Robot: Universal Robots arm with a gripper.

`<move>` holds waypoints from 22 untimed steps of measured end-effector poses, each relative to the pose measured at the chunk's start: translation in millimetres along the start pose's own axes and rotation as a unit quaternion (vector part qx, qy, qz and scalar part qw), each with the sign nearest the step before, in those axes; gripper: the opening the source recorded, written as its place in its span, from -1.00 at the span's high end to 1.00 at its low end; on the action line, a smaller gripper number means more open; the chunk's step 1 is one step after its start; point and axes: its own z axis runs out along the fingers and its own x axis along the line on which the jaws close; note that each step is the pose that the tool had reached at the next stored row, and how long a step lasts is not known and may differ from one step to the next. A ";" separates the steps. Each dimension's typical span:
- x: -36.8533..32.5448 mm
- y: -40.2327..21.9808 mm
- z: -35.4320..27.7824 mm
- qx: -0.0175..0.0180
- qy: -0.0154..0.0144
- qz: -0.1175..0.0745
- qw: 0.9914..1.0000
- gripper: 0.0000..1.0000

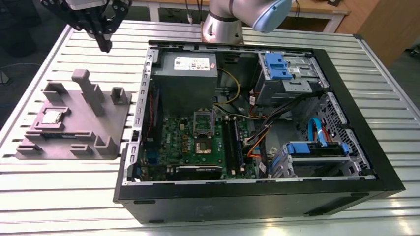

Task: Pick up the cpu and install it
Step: 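Reach for the cpu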

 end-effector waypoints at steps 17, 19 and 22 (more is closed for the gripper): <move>4.5 -0.4 0.1 0.000 0.000 0.000 1.000 0.79; 5.1 -0.4 0.0 0.000 0.000 0.000 1.000 0.79; 7.1 -0.5 0.0 0.000 0.000 0.000 1.000 0.79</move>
